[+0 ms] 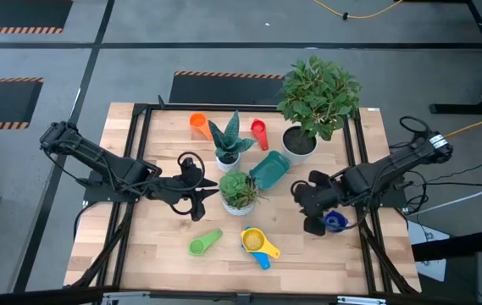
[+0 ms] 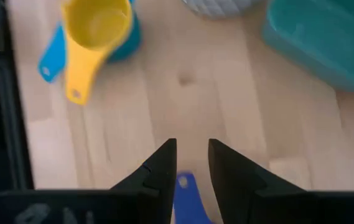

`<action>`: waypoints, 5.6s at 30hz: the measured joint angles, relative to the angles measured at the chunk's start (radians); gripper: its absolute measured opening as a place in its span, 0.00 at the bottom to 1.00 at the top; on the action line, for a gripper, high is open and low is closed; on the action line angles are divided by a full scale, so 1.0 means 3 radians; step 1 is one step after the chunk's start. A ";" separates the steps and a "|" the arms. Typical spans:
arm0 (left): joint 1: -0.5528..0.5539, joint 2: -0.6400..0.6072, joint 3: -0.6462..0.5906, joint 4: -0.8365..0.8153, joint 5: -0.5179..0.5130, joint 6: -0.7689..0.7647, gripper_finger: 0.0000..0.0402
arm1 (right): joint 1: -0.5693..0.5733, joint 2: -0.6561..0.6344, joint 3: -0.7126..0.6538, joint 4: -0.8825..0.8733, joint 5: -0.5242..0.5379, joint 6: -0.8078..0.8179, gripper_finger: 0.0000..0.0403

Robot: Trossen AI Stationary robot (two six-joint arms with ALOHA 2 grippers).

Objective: Nest measuring cups in basket
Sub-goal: Stack the purple measuring cup on top of the yellow measuring cup

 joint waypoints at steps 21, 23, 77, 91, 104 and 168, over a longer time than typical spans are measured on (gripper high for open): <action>0.0000 0.0000 0.0000 0.0000 0.0000 0.0006 0.22 | 0.0132 -0.0467 -0.1115 -0.0372 -0.0483 0.1440 0.24; 0.0001 0.0000 0.0001 0.0000 -0.0001 0.0006 0.22 | 0.0132 -0.0468 -0.1223 -0.0369 -0.0516 0.1471 0.24; 0.0001 -0.0001 0.0001 0.0003 -0.0004 0.0005 0.22 | 0.0325 -0.0467 -0.1922 0.0361 -0.0672 0.1605 0.24; 0.0001 -0.0001 0.0000 0.0002 -0.0004 0.0005 0.22 | 0.0324 -0.0465 -0.1898 0.0702 -0.0668 0.1435 0.04; 0.0001 -0.0002 0.0001 0.0002 -0.0004 0.0005 0.22 | 0.0325 -0.0465 -0.0934 0.0823 -0.0367 0.0537 0.03; 0.0001 -0.0003 0.0001 0.0002 0.0000 0.0004 0.22 | -0.0335 0.1378 0.0130 0.2359 -0.0463 -0.2596 0.16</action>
